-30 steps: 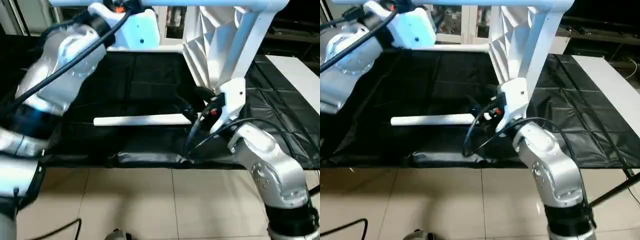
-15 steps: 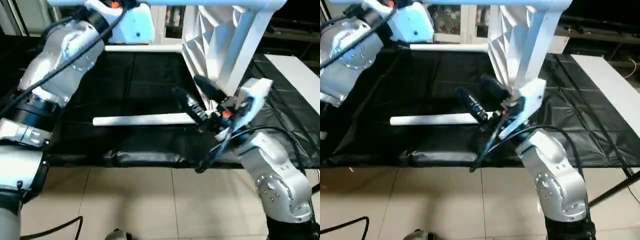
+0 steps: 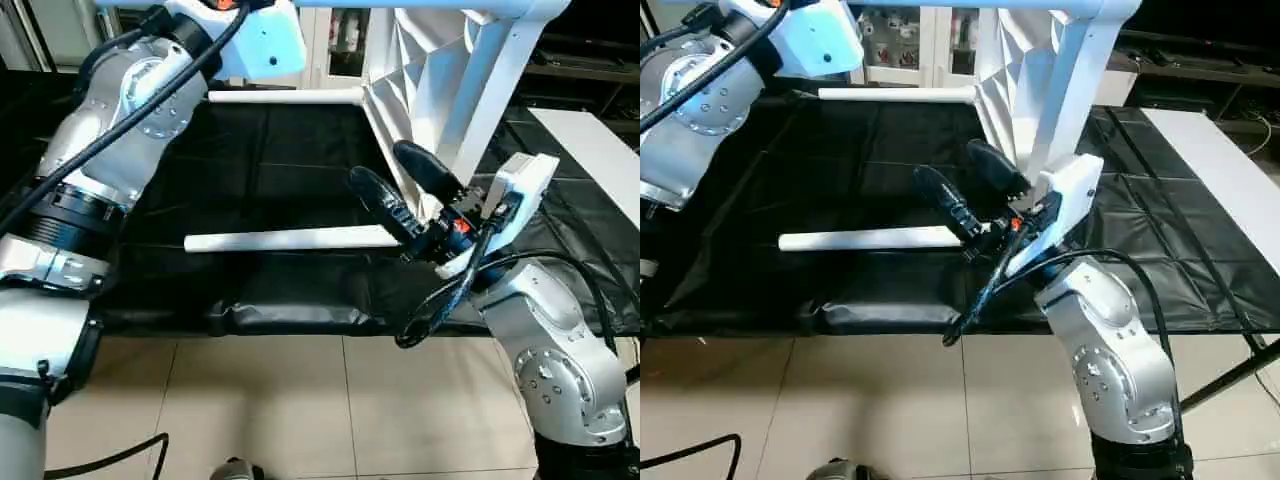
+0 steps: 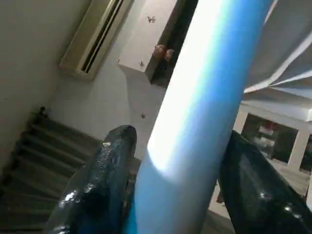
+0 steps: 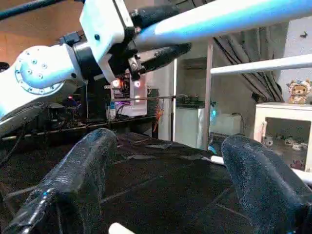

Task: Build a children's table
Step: Flip table

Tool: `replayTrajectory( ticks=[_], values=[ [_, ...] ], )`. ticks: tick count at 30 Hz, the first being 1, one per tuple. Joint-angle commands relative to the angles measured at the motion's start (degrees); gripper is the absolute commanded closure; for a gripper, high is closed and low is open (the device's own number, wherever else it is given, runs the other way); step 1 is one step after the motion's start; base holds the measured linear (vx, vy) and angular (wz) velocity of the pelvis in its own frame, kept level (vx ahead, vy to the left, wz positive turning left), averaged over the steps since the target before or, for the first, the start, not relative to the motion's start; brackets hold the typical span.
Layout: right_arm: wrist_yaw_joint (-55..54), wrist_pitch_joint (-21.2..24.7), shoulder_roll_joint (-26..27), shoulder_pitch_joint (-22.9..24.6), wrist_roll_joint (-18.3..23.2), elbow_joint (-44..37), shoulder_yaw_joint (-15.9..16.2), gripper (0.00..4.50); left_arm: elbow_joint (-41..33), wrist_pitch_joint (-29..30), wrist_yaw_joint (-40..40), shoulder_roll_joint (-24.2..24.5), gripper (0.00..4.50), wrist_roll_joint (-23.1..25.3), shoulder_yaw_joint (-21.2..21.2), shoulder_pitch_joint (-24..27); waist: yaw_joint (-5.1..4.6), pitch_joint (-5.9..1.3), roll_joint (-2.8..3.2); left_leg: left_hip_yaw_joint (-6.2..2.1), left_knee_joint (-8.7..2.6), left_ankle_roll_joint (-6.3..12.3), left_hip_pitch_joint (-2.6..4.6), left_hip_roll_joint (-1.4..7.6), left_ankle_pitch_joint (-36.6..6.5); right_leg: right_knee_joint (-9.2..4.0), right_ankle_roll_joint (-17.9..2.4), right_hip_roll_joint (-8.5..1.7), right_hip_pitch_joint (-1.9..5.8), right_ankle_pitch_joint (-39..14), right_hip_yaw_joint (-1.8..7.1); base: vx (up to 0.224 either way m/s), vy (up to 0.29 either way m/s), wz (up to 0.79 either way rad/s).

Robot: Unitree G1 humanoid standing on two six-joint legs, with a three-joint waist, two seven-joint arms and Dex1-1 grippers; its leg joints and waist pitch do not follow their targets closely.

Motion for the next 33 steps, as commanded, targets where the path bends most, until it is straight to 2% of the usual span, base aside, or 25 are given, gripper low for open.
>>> replayTrajectory(
  ticks=[1,7,8,10,13,15,17,19,22,23,25,26,27,28,29,31,33],
  values=[
    [0.4,-0.61,-0.28,0.71,0.33,-1.03,-0.16,0.6,-1.51,0.89,-0.14,-0.75,2.06,-1.96,1.92,-0.65,0.2,-4.3,1.16,-2.29,-5.09,-7.27,3.21,3.06,-21.93,-3.89,-9.26,-2.94,0.45,-9.01,1.68,0.0,0.0,0.0],
    [0.27,-0.74,-0.44,0.74,-0.18,-0.63,0.13,0.6,-3.64,5.01,-0.78,-2.58,2.26,-5.19,4.78,0.2,0.96,-4.32,1.21,-2.06,-4.99,-6.65,3.26,3.09,-19.76,-3.8,-9.62,-2.94,0.5,-7.52,1.69,0.0,0.0,0.0],
    [0.11,-0.88,-0.63,0.75,-0.99,-0.43,0.47,0.6,-4.6,7.19,-0.85,-3.67,2.28,-6.96,6.58,0.65,1.27,-4.38,1.32,-2.03,-4.92,-6.71,3.4,3.09,-19.67,-3.76,-9.58,-2.94,0.41,-7.48,1.69,0.0,0.0,0.0],
    [0.05,-0.96,-0.74,0.72,-1.36,-0.23,0.58,0.6,-5.01,8.36,-0.49,-4.38,2.28,-7.92,7.62,0.81,1.35,-4.4,1.13,-1.99,-4.92,-6.54,3.19,3.05,-18.5,-3.6,-9.81,-2.85,0.61,-6.26,1.62,0.0,0.0,0.0],
    [-0.18,-0.73,-0.75,0.64,-1.49,0.04,0.6,0.6,-5.69,10.84,0.15,-5.79,2.28,-10.26,10.0,1.05,1.43,-4.38,1.1,-1.89,-4.84,-5.59,3.0,2.98,-16.96,-3.61,-10.07,-2.95,0.8,-5.85,1.65,0.0,0.0,0.0],
    [-0.71,0.15,-0.83,0.52,-1.54,0.14,0.74,0.6,-6.46,13.44,1.15,-7.69,2.28,-13.82,13.27,1.05,1.59,-4.44,1.06,-1.79,-4.66,-4.8,2.99,2.94,-15.62,-3.56,-10.47,-3.01,0.91,-5.26,1.66,0.0,0.0,0.0],
    [-0.95,0.69,-0.85,0.53,-1.5,0.12,0.86,0.6,-6.88,14.13,1.64,-8.38,2.28,-15.08,14.42,1.2,1.61,-4.42,0.85,-1.69,-4.59,-3.92,2.78,2.89,-14.4,-3.57,-10.6,-3.02,1.11,-4.97,1.67,0.0,0.0,0.0],
    [-1.9,3.42,-1.7,0.58,-2.49,0.88,1.83,0.6,-8.67,16.97,2.29,-10.36,2.28,-18.61,17.97,0.91,1.73,-4.44,0.91,-1.61,-4.44,-2.89,2.67,2.86,-12.28,-3.49,-11.08,-3.08,1.26,-4.22,1.66,0.0,0.0,0.0],
    [-2.33,4.41,-2.23,0.95,-3.76,1.9,2.6,0.6,-9.6,18.31,2.21,-11.14,2.28,-20.44,19.63,0.48,2.09,-4.51,0.97,-1.44,-4.21,-1.98,2.65,2.76,-10.66,-3.49,-11.67,-3.05,1.18,-4.34,1.63,0.0,0.0,0.0],
    [-3.47,4.83,-2.24,1.49,-5.21,3.23,2.89,0.43,-10.45,19.28,1.93,-11.59,2.28,-21.96,20.81,0.15,2.24,-4.51,1.03,-1.38,-4.17,-1.9,2.66,2.75,-10.8,-3.57,-11.79,-3.13,1.14,-4.9,1.65,0.0,0.0,0.0],
    [-5.79,4.01,-1.03,2.32,-6.36,4.77,2.04,0.26,-12.21,21.16,1.16,-12.28,2.28,-23.72,22.14,0.28,2.64,-4.57,1.17,-1.34,-4.13,-2.1,2.86,2.86,-10.85,-3.57,-11.81,-3.1,0.86,-5.18,1.65,0.0,0.0,0.0],
    [-7.81,2.62,0.53,2.87,-6.43,6.23,0.32,0.23,-13.72,22.56,1.07,-12.94,2.28,-24.69,23.2,0.77,2.64,-4.75,1.21,-1.42,-4.11,-2.26,2.74,2.83,-10.09,-3.23,-12.11,-2.99,0.89,-3.92,1.52,0.0,0.0,0.0],
    [-8.04,2.43,0.73,2.93,-6.4,6.4,0.09,0.23,-13.92,22.72,1.05,-13.01,2.28,-24.79,23.32,0.85,2.65,-4.81,1.21,-1.43,-4.1,-2.16,2.69,2.87,-9.79,-3.16,-12.32,-2.95,0.87,-2.85,1.44,0.0,0.0,0.0],
    [-8.78,1.91,1.41,3.21,-6.09,6.92,-0.79,0.04,-14.73,23.22,0.83,-13.15,2.28,-25.04,23.64,1.26,2.65,-4.81,1.21,-1.43,-4.1,-2.16,2.69,2.87,-9.79,-3.16,-12.32,-2.95,0.87,-2.85,1.44,0.0,0.0,0.0],
    [-10.01,0.77,2.34,3.49,-6.0,7.77,-2.13,0.0,-15.73,24.07,0.77,-13.38,2.28,-25.37,24.12,1.93,2.56,-4.78,1.39,-1.4,-4.13,-2.13,2.73,2.95,-10.29,-3.17,-12.07,-2.85,0.77,-2.09,1.42,0.0,0.0,0.0],
    [-12.0,-0.66,3.41,3.87,-5.92,8.61,-4.03,0.0,-17.19,25.51,0.76,-14.08,2.28,-25.73,25.17,2.93,2.5,-4.78,1.3,-1.46,-4.15,-1.89,2.57,2.85,-10.07,-3.15,-11.76,-2.8,0.96,-1.76,1.35,0.0,0.0,0.0],
    [-15.4,-3.9,5.49,4.91,-5.99,8.98,-7.72,0.0,-20.42,28.52,0.87,-14.89,2.3,-26.28,26.5,5.3,2.39,-4.65,1.2,-1.37,-4.21,-1.69,2.47,2.86,-10.63,-3.36,-11.18,-2.93,0.98,-2.93,1.46,0.0,0.0,0.0]
  ],
)
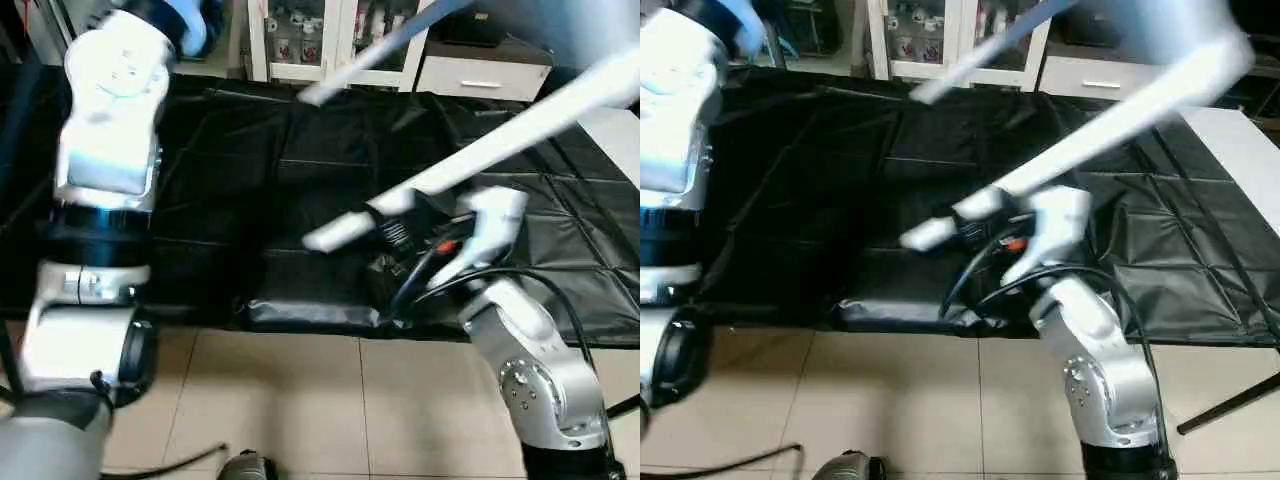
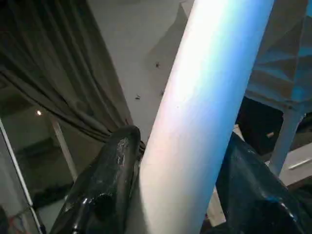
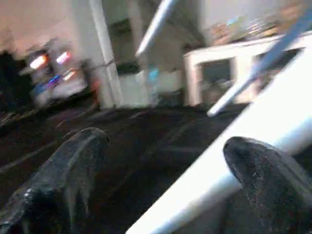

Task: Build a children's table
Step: Flip table

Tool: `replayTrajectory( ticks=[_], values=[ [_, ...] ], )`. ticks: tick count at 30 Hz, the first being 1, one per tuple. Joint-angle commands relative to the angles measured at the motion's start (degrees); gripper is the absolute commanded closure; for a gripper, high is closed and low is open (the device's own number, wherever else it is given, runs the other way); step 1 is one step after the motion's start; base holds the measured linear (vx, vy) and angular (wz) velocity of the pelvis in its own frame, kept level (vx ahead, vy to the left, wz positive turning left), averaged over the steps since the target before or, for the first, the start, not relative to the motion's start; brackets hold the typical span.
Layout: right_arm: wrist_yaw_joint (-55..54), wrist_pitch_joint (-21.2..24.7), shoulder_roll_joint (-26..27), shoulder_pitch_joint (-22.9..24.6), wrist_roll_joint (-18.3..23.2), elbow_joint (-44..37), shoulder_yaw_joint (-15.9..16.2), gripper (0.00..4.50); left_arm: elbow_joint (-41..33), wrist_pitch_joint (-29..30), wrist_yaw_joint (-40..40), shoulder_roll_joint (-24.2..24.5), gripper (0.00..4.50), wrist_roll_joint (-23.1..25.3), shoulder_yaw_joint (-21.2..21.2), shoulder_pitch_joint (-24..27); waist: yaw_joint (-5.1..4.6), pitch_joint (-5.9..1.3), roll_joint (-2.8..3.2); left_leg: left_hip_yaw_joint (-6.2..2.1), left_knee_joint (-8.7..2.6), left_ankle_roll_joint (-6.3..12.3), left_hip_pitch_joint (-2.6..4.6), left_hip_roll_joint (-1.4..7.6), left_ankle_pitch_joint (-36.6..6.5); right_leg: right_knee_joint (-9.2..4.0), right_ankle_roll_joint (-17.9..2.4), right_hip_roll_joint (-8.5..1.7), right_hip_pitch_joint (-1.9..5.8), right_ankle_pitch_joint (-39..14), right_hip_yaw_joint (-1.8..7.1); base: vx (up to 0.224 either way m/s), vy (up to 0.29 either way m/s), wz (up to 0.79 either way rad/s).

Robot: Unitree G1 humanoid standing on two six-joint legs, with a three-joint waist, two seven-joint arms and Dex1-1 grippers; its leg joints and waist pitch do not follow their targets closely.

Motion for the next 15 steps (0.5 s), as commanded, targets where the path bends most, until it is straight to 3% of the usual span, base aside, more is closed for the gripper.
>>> replayTrajectory(
  ticks=[1,2,6,9,10,15],
  values=[
    [-2.4,-2.09,0.44,0.6,-0.23,0.33,-3.07,0.0,-3.79,1.25,2.35,-0.94,2.31,-3.73,3.77,-0.79,-0.43,-4.87,-0.17,-1.55,-4.24,-1.8,3.06,2.89,-10.74,-3.27,-11.15,-2.8,1.44,-2.91,1.5,0.0,0.0,0.0],
    [-3.9,-3.25,1.18,0.9,-0.59,0.07,-4.49,0.0,-5.46,2.59,2.69,-1.12,2.31,-3.97,4.03,0.56,-0.5,-4.84,-0.23,-1.57,-4.3,-1.88,3.04,2.82,-11.41,-3.5,-10.41,-2.73,1.47,-4.74,1.52,0.0,0.0,0.0],
    [-5.09,-4.38,1.98,0.7,-1.02,-0.31,-5.05,0.0,-7.72,4.88,3.39,-1.55,2.32,-4.46,4.6,1.81,-1.1,-4.7,-0.09,-1.75,-4.55,-2.99,3.14,2.81,-13.83,-3.88,-8.83,-2.52,1.27,-7.98,1.51,0.0,0.0,0.0],
    [-6.78,-4.57,2.7,0.44,-1.54,-0.18,-5.36,0.0,-8.68,6.25,3.72,-1.81,2.32,-4.43,4.82,2.34,-1.46,-4.66,-0.17,-1.78,-4.57,-3.14,3.04,2.71,-13.98,-4.01,-8.4,-2.5,1.26,-8.29,1.55,0.0,0.0,0.0],
    [-7.06,-4.33,3.06,0.73,-1.42,-0.34,-5.17,0.0,-9.22,6.77,3.83,-1.84,2.32,-4.29,4.87,2.64,-1.59,-4.66,-0.65,-1.72,-4.56,-2.99,3.0,2.73,-13.8,-4.02,-8.37,-2.49,1.32,-8.22,1.53,0.0,0.0,0.0],
    [-7.2,-3.49,3.92,1.14,-0.64,0.65,-4.61,0.0,-10.39,7.74,3.73,-1.76,2.32,-4.59,4.99,3.17,-1.65,-4.73,-0.28,-1.72,-4.42,-2.07,2.93,2.69,-12.03,-3.84,-8.51,-2.45,1.33,-6.62,1.53,0.0,0.0,0.0]
  ],
)
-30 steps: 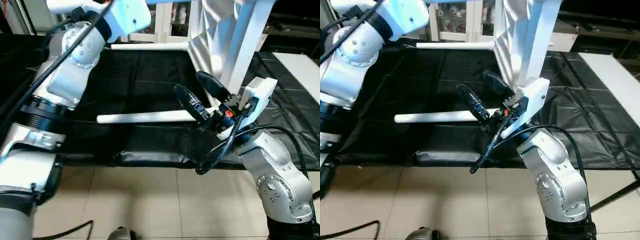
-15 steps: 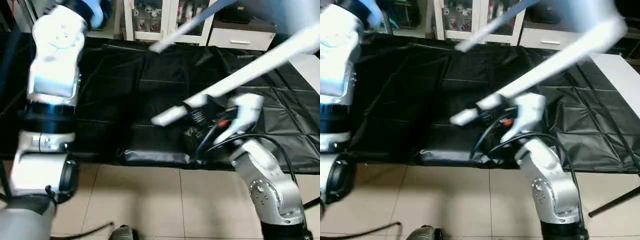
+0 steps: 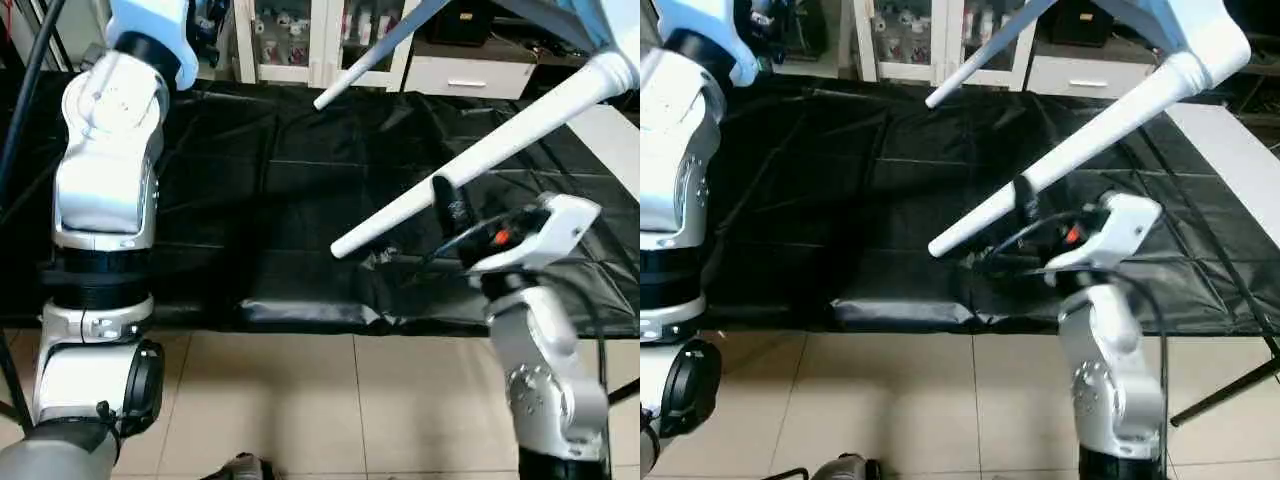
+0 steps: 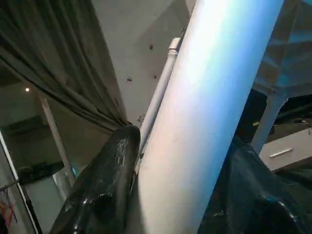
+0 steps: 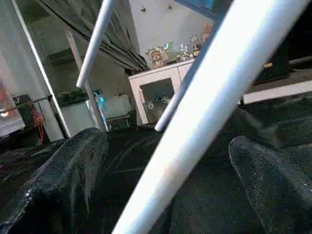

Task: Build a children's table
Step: Flip table

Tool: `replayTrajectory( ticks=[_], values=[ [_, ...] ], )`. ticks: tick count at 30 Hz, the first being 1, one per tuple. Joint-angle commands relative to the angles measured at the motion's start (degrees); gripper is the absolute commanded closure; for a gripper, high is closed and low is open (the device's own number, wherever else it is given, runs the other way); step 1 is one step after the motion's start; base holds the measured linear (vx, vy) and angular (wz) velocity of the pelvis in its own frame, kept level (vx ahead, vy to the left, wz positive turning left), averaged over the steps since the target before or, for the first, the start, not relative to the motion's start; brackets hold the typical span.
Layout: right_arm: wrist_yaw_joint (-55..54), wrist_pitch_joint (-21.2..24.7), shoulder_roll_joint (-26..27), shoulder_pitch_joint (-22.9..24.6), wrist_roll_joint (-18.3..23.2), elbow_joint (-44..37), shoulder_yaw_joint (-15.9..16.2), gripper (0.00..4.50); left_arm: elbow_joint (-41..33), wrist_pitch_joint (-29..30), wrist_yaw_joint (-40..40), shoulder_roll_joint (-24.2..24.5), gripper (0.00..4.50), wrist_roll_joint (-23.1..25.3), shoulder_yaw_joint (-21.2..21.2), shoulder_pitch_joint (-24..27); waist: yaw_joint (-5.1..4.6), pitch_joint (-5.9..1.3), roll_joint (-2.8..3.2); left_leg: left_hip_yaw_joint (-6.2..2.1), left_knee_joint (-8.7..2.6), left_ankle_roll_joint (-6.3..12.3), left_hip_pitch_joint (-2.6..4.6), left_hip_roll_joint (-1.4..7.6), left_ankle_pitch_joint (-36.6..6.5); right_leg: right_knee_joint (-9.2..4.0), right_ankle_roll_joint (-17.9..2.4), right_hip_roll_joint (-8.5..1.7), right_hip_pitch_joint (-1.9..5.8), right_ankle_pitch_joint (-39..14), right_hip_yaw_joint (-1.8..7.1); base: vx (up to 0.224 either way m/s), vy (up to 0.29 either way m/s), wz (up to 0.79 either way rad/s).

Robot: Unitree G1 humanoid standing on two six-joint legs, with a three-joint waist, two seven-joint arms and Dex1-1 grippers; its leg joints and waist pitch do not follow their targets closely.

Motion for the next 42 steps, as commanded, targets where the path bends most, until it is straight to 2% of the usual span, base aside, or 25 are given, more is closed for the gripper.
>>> replayTrajectory(
  ticks=[1,4,6,8,9,10,12,13,14,15,16,19,22,24,25,29,35,36,38,39,41,42],
  values=[
    [-0.91,0.92,0.38,-1.17,0.87,1.45,-0.92,0.0,-3.51,0.54,2.99,-0.9,2.32,-4.12,4.32,-1.4,-0.27,-4.75,-0.3,-1.68,-4.4,-2.04,2.88,2.64,-12.09,-3.88,-8.6,-2.49,1.36,-6.73,1.52,0.0,0.0,0.0],
    [-2.57,1.88,0.65,-5.32,3.19,6.63,-4.34,0.0,-3.62,0.76,2.91,-0.85,2.32,-4.13,4.29,-1.3,-0.51,-4.62,-0.22,-1.67,-4.44,-2.61,3.05,2.58,-13.96,-4.11,-8.48,-2.47,1.15,-9.16,1.51,0.0,0.0,0.0],
    [-1.5,3.58,-1.29,-10.42,4.66,14.84,-6.72,0.0,-3.92,1.14,3.01,-0.81,2.32,-4.03,4.25,-1.16,-0.72,-4.77,-0.27,-1.73,-4.39,-3.38,3.21,2.57,-13.8,-3.94,-8.63,-2.35,1.19,-8.81,1.37,0.0,0.0,0.0],
    [0.16,3.45,-2.29,-11.77,4.44,17.11,-6.48,0.0,-4.08,1.22,3.04,-0.83,2.32,-3.99,4.24,-1.1,-0.52,-4.73,-0.21,-1.54,-4.25,-3.49,3.3,2.57,-13.55,-4.0,-8.61,-2.37,1.03,-8.1,1.45,0.0,0.0,0.0],
    [2.03,3.99,-2.83,-12.92,5.56,18.75,-6.54,0.0,-4.11,1.2,3.05,-0.82,2.32,-3.92,4.22,-1.08,-0.32,-4.86,-0.49,-1.44,-4.16,-2.89,2.99,2.55,-11.76,-3.85,-8.62,-2.49,1.41,-5.99,1.5,0.0,0.0,0.0],
    [3.28,4.3,-3.27,-13.74,6.08,20.06,-6.52,0.28,-4.13,1.19,3.06,-0.83,2.32,-3.89,4.24,-1.06,-0.37,-4.95,-0.58,-1.52,-4.1,-2.46,2.82,2.53,-11.08,-3.63,-8.94,-2.58,1.66,-5.14,1.44,0.0,0.0,0.0],
    [6.17,4.26,-4.25,-15.19,6.42,22.8,-6.15,0.34,-4.29,1.29,3.09,-0.83,2.32,-3.7,4.29,-0.99,-0.3,-5.02,-0.48,-1.47,-3.98,-1.69,2.75,2.56,-9.15,-3.48,-9.59,-2.53,1.68,-3.4,1.39,0.0,0.0,0.0],
    [7.56,4.79,-4.66,-15.59,6.68,23.79,-5.86,0.4,-4.44,1.36,3.14,-0.83,2.32,-3.65,4.35,-0.95,-0.1,-5.15,-0.76,-1.39,-3.81,-0.96,2.78,2.59,-8.11,-3.31,-10.17,-2.67,1.84,-2.27,1.37,0.0,0.0,0.0],
    [7.56,4.79,-4.66,-15.59,6.68,23.79,-5.86,0.4,-4.44,1.36,3.14,-0.83,2.32,-3.65,4.35,-0.95,-0.12,-5.16,-0.71,-1.4,-3.79,-0.64,2.72,2.57,-7.57,-3.22,-10.5,-2.59,1.87,-1.75,1.34,0.0,0.0,0.0],
    [10.31,4.1,-5.46,-16.43,6.25,25.78,-5.18,0.68,-4.93,1.72,3.27,-0.77,2.33,-3.6,4.38,-0.87,-0.1,-5.19,-1.0,-1.27,-3.71,-0.03,2.75,2.61,-7.36,-3.21,-11.13,-2.56,1.84,-1.44,1.29,0.0,0.0,0.0],
    [11.86,4.21,-5.68,-16.8,6.59,26.54,-4.97,0.78,-5.31,1.97,3.34,-0.75,2.33,-3.64,4.43,-0.76,0.0,-5.14,-0.84,-1.33,-3.75,0.04,2.72,2.68,-7.3,-3.21,-11.34,-2.69,1.87,-1.7,1.29,0.0,0.0,0.0],
    [14.95,3.36,-6.11,-17.61,6.87,27.96,-4.4,0.92,-5.87,2.32,3.52,-0.66,2.33,-3.54,4.47,-0.35,-0.02,-5.0,-0.96,-1.28,-3.8,-0.03,2.79,2.79,-8.19,-3.41,-11.76,-2.68,1.71,-3.32,1.3,0.0,0.0,0.0],
    [16.79,2.35,-6.52,-18.98,6.88,29.15,-4.24,1.24,-6.37,2.63,3.81,-0.56,2.33,-3.36,4.75,0.16,-0.17,-4.95,-1.36,-1.34,-3.88,-0.31,2.75,2.9,-8.18,-3.31,-11.97,-2.71,1.74,-3.83,1.21,0.0,0.0,0.0],
    [17.13,2.26,-6.7,-19.81,7.28,29.4,-4.62,1.3,-6.75,2.9,4.15,-0.52,2.33,-3.13,5.01,0.57,-0.15,-4.89,-1.49,-1.25,-3.83,-0.36,2.8,2.88,-8.31,-3.39,-11.82,-2.74,1.65,-4.47,1.29,0.0,0.0,0.0],
    [17.16,2.25,-6.72,-19.89,7.31,29.43,-4.66,1.49,-6.77,2.92,4.18,-0.51,2.33,-3.11,5.04,0.6,-0.05,-4.92,-1.33,-1.27,-3.84,-0.5,2.88,2.91,-8.11,-3.37,-11.72,-2.75,1.6,-4.48,1.28,0.0,0.0,0.0],
    [19.15,1.9,-7.39,-21.13,7.55,29.92,-5.22,1.76,-6.75,3.03,4.4,-0.15,2.34,-2.85,5.27,0.84,-0.21,-5.01,-1.67,-1.24,-3.75,-0.37,2.77,2.84,-7.17,-3.17,-11.68,-2.67,1.72,-3.06,1.26,0.0,0.0,0.0],
    [20.72,1.11,-8.5,-21.29,6.44,29.81,-4.62,2.2,-7.25,3.56,4.79,-0.1,2.37,-2.82,5.51,1.65,-0.12,-5.0,-1.92,-1.15,-3.59,0.41,2.78,2.86,-5.96,-3.09,-12.14,-2.61,1.7,-1.91,1.26,0.0,0.0,0.0],
    [20.74,0.54,-8.88,-21.24,5.58,29.59,-4.2,2.42,-7.36,3.63,4.92,-0.16,2.39,-2.8,5.64,1.91,-0.13,-4.98,-1.9,-1.16,-3.62,0.21,2.82,2.87,-6.09,-3.07,-12.14,-2.55,1.64,-2.18,1.23,0.0,0.0,0.0],
    [20.55,-1.43,-10.01,-20.88,2.42,29.08,-2.78,2.52,-8.31,3.99,5.12,-0.46,2.39,-2.87,5.96,3.26,-0.19,-4.94,-2.01,-1.14,-3.63,-0.1,2.81,2.9,-6.26,-3.09,-12.13,-2.57,1.68,-2.21,1.25,0.0,0.0,0.0],
    [20.27,-3.43,-11.1,-20.25,-0.72,28.29,-1.31,2.55,-9.68,3.81,4.85,-1.04,2.39,-3.61,6.51,5.76,-0.24,-4.9,-2.38,-1.11,-3.64,-0.31,2.66,2.91,-6.0,-3.11,-12.07,-2.56,1.72,-2.46,1.2,0.0,0.0,0.0],
    [19.59,-4.07,-11.72,-19.49,-2.09,27.13,-0.97,2.72,-10.79,2.81,4.52,-1.85,2.41,-4.66,7.18,8.76,-0.13,-4.86,-2.57,-1.04,-3.58,0.1,2.55,2.88,-6.1,-3.21,-12.12,-2.8,1.9,-2.92,1.33,0.0,0.0,0.0],
    [19.44,-4.16,-11.95,-19.22,-2.44,26.73,-0.9,2.76,-11.11,2.31,4.4,-2.07,2.42,-4.96,7.33,9.81,-0.06,-4.87,-2.48,-1.01,-3.53,0.39,2.56,2.9,-6.22,-3.3,-11.94,-2.75,1.87,-3.25,1.38,0.0,0.0,0.0]
  ],
)
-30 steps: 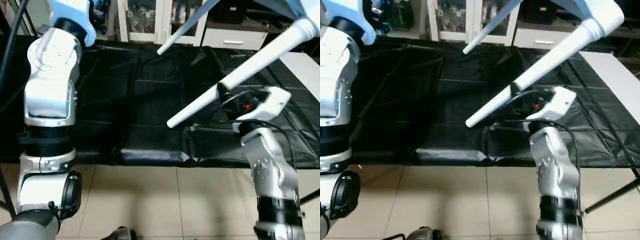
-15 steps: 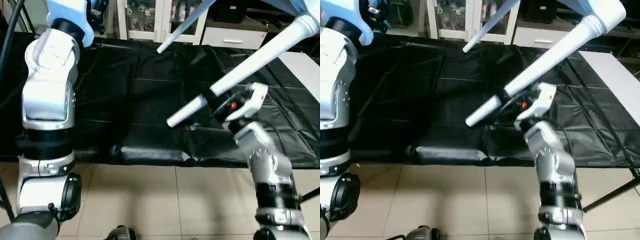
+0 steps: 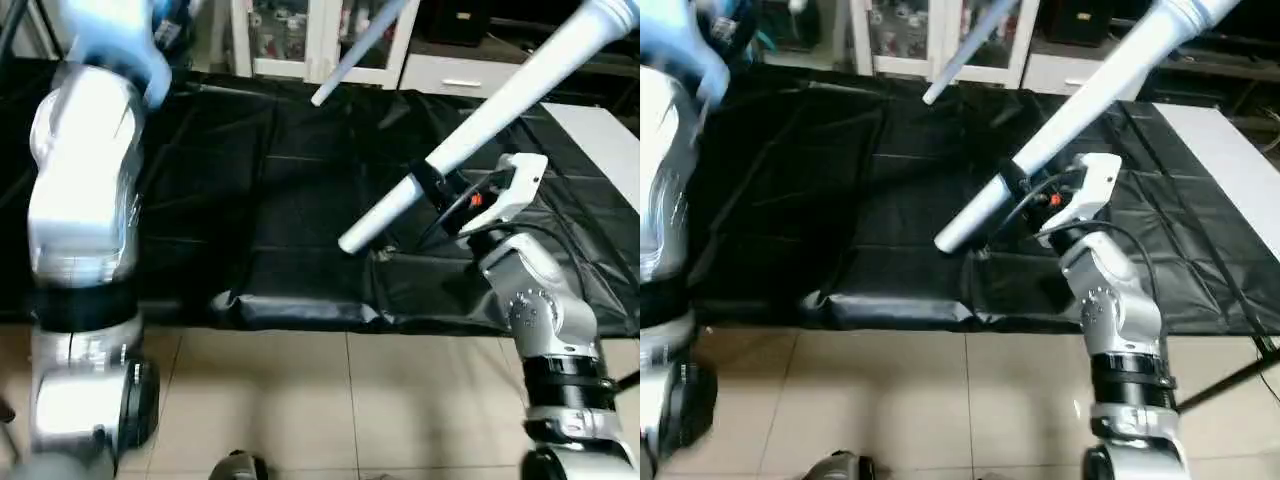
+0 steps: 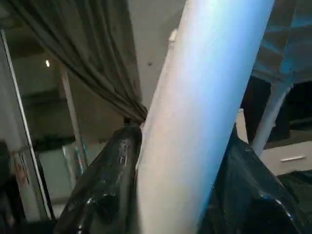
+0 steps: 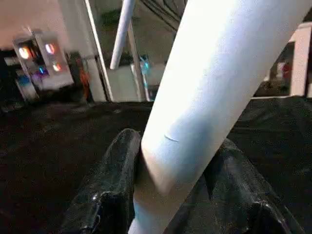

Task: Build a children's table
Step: Flip table

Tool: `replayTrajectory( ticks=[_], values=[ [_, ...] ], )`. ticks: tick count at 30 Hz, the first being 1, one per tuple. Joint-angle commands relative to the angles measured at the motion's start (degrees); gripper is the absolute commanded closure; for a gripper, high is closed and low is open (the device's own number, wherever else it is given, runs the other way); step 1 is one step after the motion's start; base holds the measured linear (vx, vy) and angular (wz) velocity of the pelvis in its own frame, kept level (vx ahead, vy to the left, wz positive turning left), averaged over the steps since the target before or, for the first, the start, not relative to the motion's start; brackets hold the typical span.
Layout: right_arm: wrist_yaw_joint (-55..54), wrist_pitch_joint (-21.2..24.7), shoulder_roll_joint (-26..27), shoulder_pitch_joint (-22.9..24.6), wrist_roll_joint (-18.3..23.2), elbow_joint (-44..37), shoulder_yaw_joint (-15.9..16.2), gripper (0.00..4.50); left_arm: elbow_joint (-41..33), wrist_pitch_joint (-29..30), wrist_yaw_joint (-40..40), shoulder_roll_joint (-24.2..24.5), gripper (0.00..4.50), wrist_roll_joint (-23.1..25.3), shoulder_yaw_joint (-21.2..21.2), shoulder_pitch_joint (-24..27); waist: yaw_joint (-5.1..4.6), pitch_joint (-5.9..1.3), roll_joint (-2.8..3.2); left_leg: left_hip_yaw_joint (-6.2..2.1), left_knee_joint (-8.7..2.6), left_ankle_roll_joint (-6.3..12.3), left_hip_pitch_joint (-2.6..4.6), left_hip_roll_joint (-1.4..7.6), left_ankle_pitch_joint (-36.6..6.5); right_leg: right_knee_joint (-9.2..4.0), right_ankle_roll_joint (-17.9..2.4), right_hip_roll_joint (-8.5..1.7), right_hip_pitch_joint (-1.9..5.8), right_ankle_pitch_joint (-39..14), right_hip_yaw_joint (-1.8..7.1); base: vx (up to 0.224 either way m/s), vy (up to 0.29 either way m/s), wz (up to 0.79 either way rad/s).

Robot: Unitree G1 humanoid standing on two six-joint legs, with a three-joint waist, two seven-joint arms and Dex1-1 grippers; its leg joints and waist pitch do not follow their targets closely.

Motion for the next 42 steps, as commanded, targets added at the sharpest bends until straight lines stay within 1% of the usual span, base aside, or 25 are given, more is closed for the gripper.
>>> replayTrajectory(
  ticks=[1,3,6,7,8,10,11,13,15,16,17,18,20,23,24,25,26,27,31,34,35,36,37,39,42],
  values=[
    [-0.2,-2.33,-1.14,-0.07,-2.47,-2.9,0.76,2.77,-1.69,-0.92,1.59,-0.48,2.44,-2.05,1.96,-0.42,0.03,-5.32,-0.81,-1.12,-3.73,0.01,2.92,2.83,-6.52,-3.28,-11.93,-2.73,2.08,-3.45,1.42,0.0,0.0,0.0],
    [-0.47,-3.71,-2.51,0.88,-4.62,-4.41,1.53,2.77,-2.44,-3.38,1.34,-1.46,2.46,-3.2,2.93,4.93,-0.05,-5.16,-0.33,-1.34,-3.99,-1.23,3.29,3.05,-9.06,-3.6,-11.07,-2.43,1.59,-5.62,1.35,0.0,0.0,0.0],
    [-1.19,-5.0,-3.03,0.99,-5.9,-4.72,1.61,2.82,-2.53,-5.23,1.2,-2.07,2.59,-3.62,3.46,8.54,-0.12,-5.23,-0.42,-1.35,-4.09,-2.16,3.48,3.07,-9.97,-3.47,-10.34,-2.24,1.5,-4.76,1.35,0.0,0.0,0.0],
    [-1.43,-5.37,-3.15,0.94,-6.18,-4.65,1.56,2.82,-2.55,-5.96,1.04,-2.2,2.59,-3.44,3.29,10.31,-0.13,-5.13,-0.02,-1.44,-4.23,-2.67,3.5,3.08,-10.85,-3.55,-10.17,-2.14,1.33,-4.96,1.34,0.0,0.0,0.0],
    [-1.74,-5.54,-3.05,0.93,-6.17,-4.6,1.37,2.84,-2.53,-6.99,0.9,-2.66,2.67,-3.62,3.33,12.01,-0.22,-5.04,-0.26,-1.36,-4.35,-3.27,3.59,3.06,-12.87,-3.73,-9.72,-2.14,1.24,-6.38,1.39,0.0,0.0,0.0],
    [-2.42,-6.11,-2.98,1.38,-7.42,-3.7,1.87,2.85,-1.89,-8.75,1.21,-3.8,2.72,-3.12,2.99,16.93,-0.2,-4.93,-0.13,-1.55,-4.53,-3.83,3.63,3.11,-15.0,-3.97,-9.09,-2.25,1.16,-8.04,1.49,0.0,0.0,0.0],
    [-2.58,-6.59,-3.11,1.49,-8.36,-3.37,2.44,2.89,-1.39,-8.96,1.47,-4.09,2.79,-2.99,2.84,18.18,-0.35,-4.79,-0.41,-1.57,-4.72,-4.36,3.57,3.17,-16.49,-4.21,-8.54,-2.25,1.11,-9.24,1.48,0.0,0.0,0.0],
    [-2.66,-6.91,-3.19,1.54,-8.96,-3.18,2.82,2.91,-1.06,-9.07,1.63,-4.26,2.84,-2.96,2.77,18.86,-0.3,-4.95,-0.3,-1.59,-4.68,-5.01,3.85,3.16,-17.34,-4.17,-8.1,-2.19,0.86,-9.51,1.53,0.0,0.0,0.0],
    [-2.74,-6.78,-2.78,1.14,-8.9,-3.21,3.18,2.94,0.91,-10.7,1.36,-4.45,2.86,-2.39,1.53,21.16,-0.29,-4.77,-0.75,-1.7,-4.88,-5.46,3.92,3.14,-19.67,-4.49,-7.16,-2.24,0.67,-12.05,1.53,0.0,0.0,0.0],
    [-2.83,-6.72,-2.69,0.79,-8.99,-2.86,3.3,2.95,1.87,-11.33,1.46,-4.18,2.88,-1.67,0.84,21.83,-0.18,-4.79,-0.57,-1.73,-4.89,-5.76,4.19,3.18,-20.62,-4.67,-6.89,-2.23,0.42,-12.81,1.54,0.0,0.0,0.0],
    [-3.05,-6.97,-2.78,0.25,-9.6,-2.18,3.6,2.95,3.04,-12.25,1.26,-4.04,2.88,-1.32,0.21,22.2,-0.3,-4.73,-0.92,-1.73,-4.88,-6.31,4.51,3.22,-22.26,-4.87,-6.63,-2.1,0.05,-13.27,1.54,0.0,0.0,0.0],
    [-3.1,-7.27,-2.81,-0.12,-9.94,-1.69,3.79,2.95,3.85,-12.71,1.09,-4.13,2.88,-1.4,0.01,22.32,-0.33,-4.58,-0.89,-1.76,-4.99,-6.96,4.56,3.12,-24.35,-5.02,-6.34,-2.09,-0.09,-14.62,1.56,0.0,0.0,0.0],
    [-3.23,-7.6,-2.7,-0.71,-10.23,-0.98,3.95,2.97,5.55,-13.38,0.96,-3.99,2.88,-1.04,-0.54,22.31,-0.49,-4.66,-0.84,-2.05,-5.2,-7.6,4.42,3.14,-25.43,-4.9,-6.05,-2.2,0.09,-14.69,1.5,0.0,0.0,0.0],
    [-4.2,-7.94,-2.04,-0.87,-10.99,-0.4,4.09,2.97,10.07,-16.9,0.4,-3.16,2.89,0.05,-1.9,21.58,-0.75,-4.69,-1.23,-2.12,-5.29,-7.37,4.04,3.06,-24.81,-4.98,-5.63,-2.41,0.29,-14.7,1.5,0.0,0.0,0.0],
    [-4.7,-8.04,-1.97,-0.44,-11.89,-0.51,4.53,2.97,12.4,-18.54,0.3,-2.74,2.89,0.41,-2.3,20.69,-0.89,-4.69,-1.99,-1.92,-5.2,-7.06,4.04,3.05,-24.73,-5.16,-5.48,-2.4,0.18,-15.41,1.55,0.0,0.0,0.0],
    [-5.39,-8.35,-1.94,0.02,-12.79,-0.45,4.82,2.97,14.43,-19.68,0.21,-2.19,2.89,0.99,-2.79,19.81,-0.89,-4.69,-1.99,-1.92,-5.2,-7.06,4.04,3.05,-24.73,-5.16,-5.48,-2.4,0.18,-15.41,1.55,0.0,0.0,0.0],
    [-5.86,-8.56,-1.94,0.31,-13.39,-0.41,5.0,2.97,15.66,-20.31,0.12,-1.86,2.89,1.3,-3.08,19.24,-0.64,-4.64,-1.45,-1.87,-5.04,-7.16,4.47,2.92,-25.42,-5.31,-5.27,-2.54,-0.34,-17.16,1.68,0.0,0.0,0.0],
    [-6.42,-8.74,-1.99,0.52,-13.82,-0.24,5.07,2.97,16.73,-20.79,0.0,-1.8,2.89,1.1,-3.11,18.77,-0.87,-4.58,-1.07,-2.24,-5.33,-7.89,4.19,3.04,-26.11,-5.12,-5.22,-2.59,0.04,-17.49,1.55,0.0,0.0,0.0],
    [-7.99,-9.65,-2.02,0.83,-14.62,0.63,4.62,2.97,21.94,-23.52,-0.55,-1.5,2.89,0.66,-3.33,16.6,-0.96,-4.74,-1.18,-2.15,-5.31,-8.76,4.46,2.93,-27.48,-5.2,-5.2,-2.43,-0.27,-16.47,1.54,0.0,0.0,0.0],
    [-8.93,-10.15,-1.87,0.82,-15.56,1.22,4.65,2.97,25.05,-25.24,-0.5,-0.72,2.89,1.25,-4.14,15.36,-1.02,-4.77,-0.59,-2.38,-5.42,-9.22,4.39,3.02,-28.62,-5.04,-5.51,-2.58,-0.14,-16.33,1.55,0.0,0.0,0.0],
    [-9.27,-10.66,-1.9,0.78,-16.17,1.41,4.91,2.97,25.42,-25.15,-0.4,-0.56,2.89,0.74,-3.87,14.94,-1.07,-4.78,-0.72,-2.37,-5.45,-9.26,4.38,3.02,-28.65,-5.07,-5.51,-2.5,-0.2,-16.15,1.51,0.0,0.0,0.0],
    [-9.46,-11.01,-1.93,0.78,-16.55,1.5,5.09,2.97,25.52,-24.99,-0.33,-0.5,2.33,0.3,-3.63,14.71,-1.11,-4.8,-0.77,-2.33,-5.43,-9.48,4.47,3.02,-29.02,-4.95,-5.86,-2.48,-0.25,-15.88,1.49,0.0,0.0,0.0],
    [-8.95,-11.23,-1.77,0.74,-16.02,1.59,5.07,2.97,25.64,-25.09,0.08,-0.34,2.19,0.29,-3.44,14.6,-1.1,-4.8,-0.65,-2.38,-5.46,-9.48,4.41,3.02,-28.98,-4.91,-5.99,-2.54,-0.15,-15.68,1.5,0.0,0.0,0.0],
    [-8.3,-11.78,-1.64,0.62,-15.35,1.44,5.15,2.27,25.08,-24.75,0.83,0.13,2.09,0.29,-2.76,15.28,-1.19,-4.89,-0.78,-2.38,-5.43,-9.16,4.23,3.04,-28.48,-4.87,-6.02,-2.59,-0.03,-15.03,1.5,0.0,0.0,0.0],
    [-7.4,-12.95,-1.92,0.54,-15.72,1.4,5.89,2.14,22.93,-23.99,1.06,0.3,1.71,-0.54,-1.75,16.62,-1.23,-4.95,-0.82,-2.29,-5.43,-8.4,3.86,3.17,-25.16,-4.36,-6.86,-2.64,0.43,-11.86,1.49,0.0,0.0,0.0]
  ],
)
